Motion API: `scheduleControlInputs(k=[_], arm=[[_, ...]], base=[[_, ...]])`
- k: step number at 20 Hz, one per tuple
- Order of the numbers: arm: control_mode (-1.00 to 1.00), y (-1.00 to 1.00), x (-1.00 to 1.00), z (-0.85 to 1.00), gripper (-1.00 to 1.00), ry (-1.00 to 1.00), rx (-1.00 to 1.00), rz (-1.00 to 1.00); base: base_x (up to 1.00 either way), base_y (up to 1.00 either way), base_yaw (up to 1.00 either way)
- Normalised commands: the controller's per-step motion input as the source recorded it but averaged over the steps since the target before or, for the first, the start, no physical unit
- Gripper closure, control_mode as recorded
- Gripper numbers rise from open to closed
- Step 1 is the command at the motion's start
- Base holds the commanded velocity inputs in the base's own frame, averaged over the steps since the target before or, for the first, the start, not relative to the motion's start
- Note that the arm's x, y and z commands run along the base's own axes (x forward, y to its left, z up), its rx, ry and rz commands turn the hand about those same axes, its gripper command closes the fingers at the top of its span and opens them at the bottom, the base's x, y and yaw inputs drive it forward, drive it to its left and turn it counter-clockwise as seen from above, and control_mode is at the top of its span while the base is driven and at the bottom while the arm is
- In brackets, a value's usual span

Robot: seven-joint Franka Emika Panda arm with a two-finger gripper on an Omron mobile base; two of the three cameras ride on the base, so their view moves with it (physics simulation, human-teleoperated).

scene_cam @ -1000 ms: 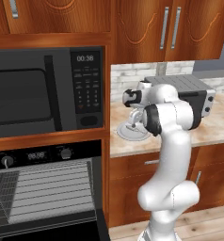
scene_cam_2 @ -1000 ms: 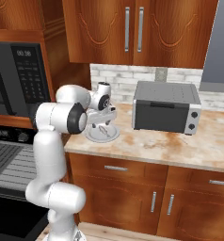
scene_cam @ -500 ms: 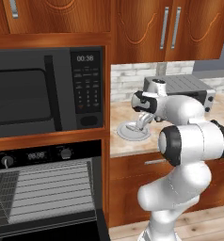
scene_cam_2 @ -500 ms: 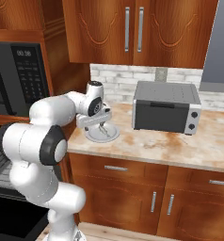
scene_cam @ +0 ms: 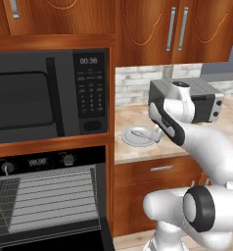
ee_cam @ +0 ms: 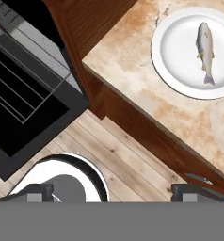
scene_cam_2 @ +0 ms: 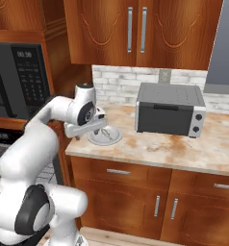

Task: Take the fish from the oven and place it on the plate on the counter.

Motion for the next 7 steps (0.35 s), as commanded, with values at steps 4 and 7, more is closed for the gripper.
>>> scheduleControlInputs(k=[4, 7], arm=[[-1.00, -0.02, -1.00, 0.53, -1.00, 0.17, 0.00, -0.12], [-1.00, -0.17, -1.00, 0.46, -1.00, 0.08, 0.00, -0.20]], base=[[0.00, 0.00, 0.00], [0.00, 0.00, 0.00]])
